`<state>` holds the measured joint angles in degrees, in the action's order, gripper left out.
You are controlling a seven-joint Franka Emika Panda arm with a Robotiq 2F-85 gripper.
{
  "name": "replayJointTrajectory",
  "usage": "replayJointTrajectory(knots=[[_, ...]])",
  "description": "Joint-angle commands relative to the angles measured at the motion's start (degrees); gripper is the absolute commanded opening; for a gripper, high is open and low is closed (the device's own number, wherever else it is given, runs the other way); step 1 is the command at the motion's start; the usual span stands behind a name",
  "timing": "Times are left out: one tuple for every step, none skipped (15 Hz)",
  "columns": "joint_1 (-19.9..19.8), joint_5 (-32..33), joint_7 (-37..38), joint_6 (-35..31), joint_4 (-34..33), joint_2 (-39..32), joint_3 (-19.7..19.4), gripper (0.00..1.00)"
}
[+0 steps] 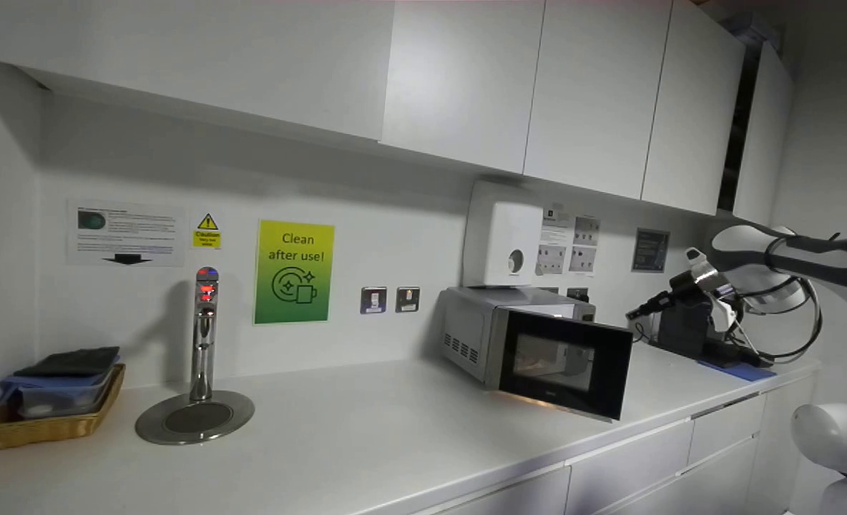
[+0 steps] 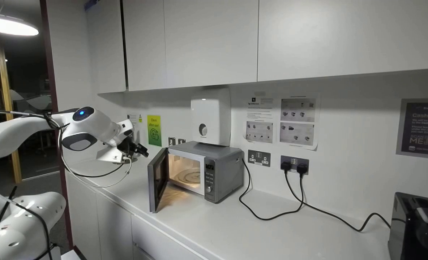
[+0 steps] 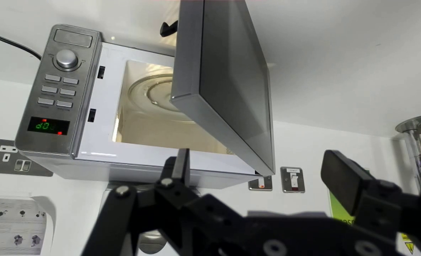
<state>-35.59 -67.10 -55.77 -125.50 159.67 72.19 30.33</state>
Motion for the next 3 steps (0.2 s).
replayJointTrajectory(knots=[[0.00,0.00,0.00,0.00,0.00,0.00,0.00,1.00],[0.00,0.00,0.00,0.00,0.00,0.00,0.00,1.00],[0.00,0.00,0.00,0.00,0.00,0.00,0.00,1.00]])
